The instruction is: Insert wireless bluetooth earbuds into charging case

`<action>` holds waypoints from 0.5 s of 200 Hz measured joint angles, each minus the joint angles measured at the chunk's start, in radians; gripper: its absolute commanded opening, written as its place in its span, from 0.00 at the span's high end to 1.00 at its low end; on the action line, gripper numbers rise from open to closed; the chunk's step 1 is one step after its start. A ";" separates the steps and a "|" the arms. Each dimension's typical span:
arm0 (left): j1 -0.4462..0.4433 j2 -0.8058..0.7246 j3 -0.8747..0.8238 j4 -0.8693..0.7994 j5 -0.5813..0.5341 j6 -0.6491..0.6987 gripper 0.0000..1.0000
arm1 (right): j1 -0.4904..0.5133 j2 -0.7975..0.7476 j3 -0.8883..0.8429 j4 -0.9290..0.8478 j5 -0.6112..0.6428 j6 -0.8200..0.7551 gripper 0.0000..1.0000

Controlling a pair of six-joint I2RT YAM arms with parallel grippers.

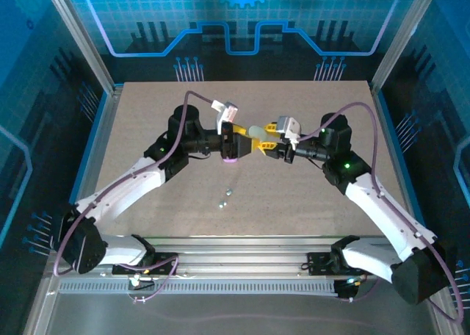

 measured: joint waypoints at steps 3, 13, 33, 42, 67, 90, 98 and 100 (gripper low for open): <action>0.000 -0.009 -0.009 0.002 0.002 0.034 0.36 | 0.000 0.007 0.012 -0.016 -0.016 0.000 0.68; 0.000 -0.034 -0.042 0.017 0.007 0.116 0.36 | -0.002 0.031 0.052 -0.074 -0.068 -0.004 0.68; 0.000 -0.076 -0.100 0.034 0.015 0.274 0.36 | -0.002 0.080 0.131 -0.193 -0.161 -0.021 0.69; 0.000 -0.089 -0.115 0.034 0.015 0.330 0.37 | -0.002 0.096 0.157 -0.235 -0.192 -0.035 0.69; 0.000 -0.107 -0.121 0.023 0.015 0.448 0.43 | -0.002 0.117 0.187 -0.312 -0.254 -0.061 0.69; -0.001 -0.122 -0.121 0.017 0.011 0.505 0.42 | -0.003 0.127 0.188 -0.347 -0.280 -0.080 0.68; -0.001 -0.130 -0.121 0.014 0.009 0.523 0.42 | -0.003 0.128 0.188 -0.358 -0.283 -0.086 0.68; -0.001 -0.132 -0.121 0.014 0.006 0.525 0.42 | -0.003 0.128 0.188 -0.360 -0.283 -0.088 0.68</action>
